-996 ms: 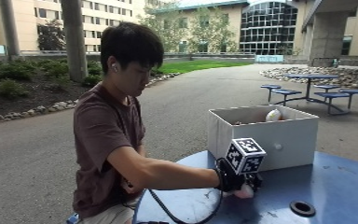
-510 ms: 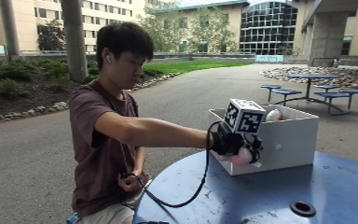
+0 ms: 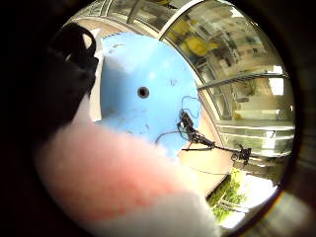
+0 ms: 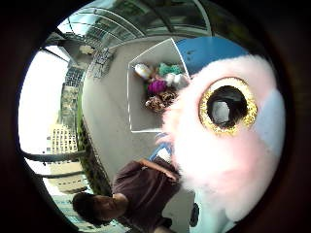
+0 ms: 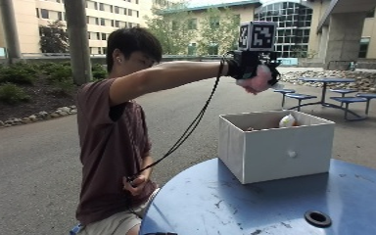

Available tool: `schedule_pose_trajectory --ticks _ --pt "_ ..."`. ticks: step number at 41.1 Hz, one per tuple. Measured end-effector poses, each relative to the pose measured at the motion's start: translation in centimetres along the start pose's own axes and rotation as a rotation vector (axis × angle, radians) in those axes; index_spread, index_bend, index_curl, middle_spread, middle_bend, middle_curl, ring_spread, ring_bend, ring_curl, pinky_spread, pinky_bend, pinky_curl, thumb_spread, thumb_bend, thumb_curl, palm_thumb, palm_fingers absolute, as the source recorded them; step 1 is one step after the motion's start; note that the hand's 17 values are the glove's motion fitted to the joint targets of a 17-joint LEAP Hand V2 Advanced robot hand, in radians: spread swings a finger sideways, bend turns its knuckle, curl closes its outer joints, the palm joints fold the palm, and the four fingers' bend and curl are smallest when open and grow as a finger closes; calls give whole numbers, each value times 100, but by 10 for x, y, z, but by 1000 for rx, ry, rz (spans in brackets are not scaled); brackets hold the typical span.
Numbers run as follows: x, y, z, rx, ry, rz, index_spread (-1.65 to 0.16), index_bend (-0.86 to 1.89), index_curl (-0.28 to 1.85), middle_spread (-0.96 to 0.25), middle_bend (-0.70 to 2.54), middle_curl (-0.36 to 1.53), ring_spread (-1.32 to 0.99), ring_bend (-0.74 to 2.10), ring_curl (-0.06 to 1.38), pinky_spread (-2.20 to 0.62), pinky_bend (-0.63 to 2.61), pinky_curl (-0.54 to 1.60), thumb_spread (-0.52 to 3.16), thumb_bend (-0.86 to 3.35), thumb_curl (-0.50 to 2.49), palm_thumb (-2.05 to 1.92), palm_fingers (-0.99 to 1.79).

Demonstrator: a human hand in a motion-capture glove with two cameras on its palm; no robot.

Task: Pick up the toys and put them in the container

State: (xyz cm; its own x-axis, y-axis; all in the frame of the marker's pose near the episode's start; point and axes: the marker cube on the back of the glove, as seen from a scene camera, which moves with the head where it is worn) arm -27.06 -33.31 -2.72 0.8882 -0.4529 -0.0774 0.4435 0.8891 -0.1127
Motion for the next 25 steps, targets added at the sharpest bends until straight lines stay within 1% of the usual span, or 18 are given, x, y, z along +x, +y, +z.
schedule_pose_trajectory --ticks 4,9,18,25 --pt "-38 -21 -21 33 -3 -13 -16 134 93 -16 160 90 -48 124 83 -29 98 62 35 10 105 62 41" --pt "-78 -48 -29 47 -13 -61 -17 134 96 -17 161 92 -49 125 84 -29 100 63 36 9 107 63 38" --pt "-150 -98 -21 32 -41 -167 -18 135 100 -17 162 93 -50 127 86 -28 103 64 37 6 110 64 34" --pt "-200 -138 -5 -3 -63 -154 -20 133 103 -17 162 94 -50 128 87 -27 104 65 39 4 111 63 30"
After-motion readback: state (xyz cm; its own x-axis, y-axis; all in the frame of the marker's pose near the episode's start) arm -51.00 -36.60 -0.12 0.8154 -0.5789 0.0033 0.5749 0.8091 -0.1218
